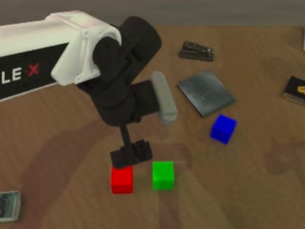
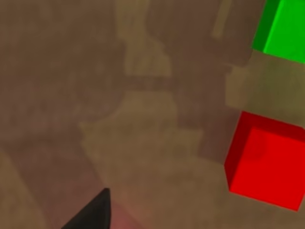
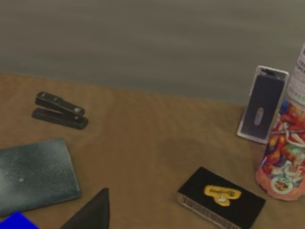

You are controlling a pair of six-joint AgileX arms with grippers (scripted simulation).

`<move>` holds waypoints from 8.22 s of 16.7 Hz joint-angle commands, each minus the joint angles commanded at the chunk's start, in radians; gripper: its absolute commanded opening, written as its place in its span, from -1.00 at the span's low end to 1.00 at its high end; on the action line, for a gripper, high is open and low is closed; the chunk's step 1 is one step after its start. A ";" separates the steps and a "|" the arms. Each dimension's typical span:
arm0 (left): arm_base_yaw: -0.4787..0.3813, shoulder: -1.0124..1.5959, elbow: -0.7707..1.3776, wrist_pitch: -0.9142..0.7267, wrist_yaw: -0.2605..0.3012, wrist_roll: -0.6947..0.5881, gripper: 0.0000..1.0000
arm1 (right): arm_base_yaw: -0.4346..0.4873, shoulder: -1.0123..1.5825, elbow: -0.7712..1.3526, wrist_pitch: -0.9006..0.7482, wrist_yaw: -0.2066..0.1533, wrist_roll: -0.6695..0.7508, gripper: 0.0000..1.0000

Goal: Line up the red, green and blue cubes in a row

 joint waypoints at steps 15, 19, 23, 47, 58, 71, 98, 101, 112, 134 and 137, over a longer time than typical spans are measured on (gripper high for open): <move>0.570 -1.450 -1.124 0.719 -0.009 -0.524 1.00 | 0.277 1.566 1.177 -0.780 0.002 -0.409 1.00; 0.650 -1.674 -1.282 0.865 0.000 -0.623 1.00 | 0.326 1.820 1.397 -0.904 0.003 -0.481 1.00; 0.682 -1.781 -1.342 0.934 0.005 -0.669 1.00 | 0.348 1.925 1.497 -0.956 0.005 -0.514 1.00; 0.682 -1.784 -1.344 0.936 0.005 -0.671 1.00 | 0.350 2.033 1.346 -0.697 0.006 -0.512 0.10; 0.682 -1.784 -1.344 0.936 0.005 -0.671 1.00 | 0.350 2.033 1.346 -0.697 0.006 -0.512 -1.00; 0.682 -1.784 -1.344 0.936 0.005 -0.671 1.00 | 0.356 1.937 1.470 -0.917 0.001 -0.509 -1.00; 0.682 -1.784 -1.344 0.936 0.005 -0.671 1.00 | 0.605 1.687 1.021 -0.716 -0.004 -0.784 -1.00; 0.682 -1.784 -1.344 0.936 0.005 -0.671 1.00 | 0.607 1.724 0.965 -0.621 -0.003 -0.784 -1.00; 0.682 -1.784 -1.344 0.936 0.005 -0.671 1.00 | 0.608 1.731 0.955 -0.607 -0.003 -0.785 -0.10; 0.682 -1.784 -1.344 0.936 0.005 -0.671 1.00 | 0.612 1.672 1.043 -0.763 -0.004 -0.790 1.00; 0.682 -1.784 -1.344 0.936 0.005 -0.671 1.00 | 0.613 1.629 1.094 -0.853 -0.004 -0.790 1.00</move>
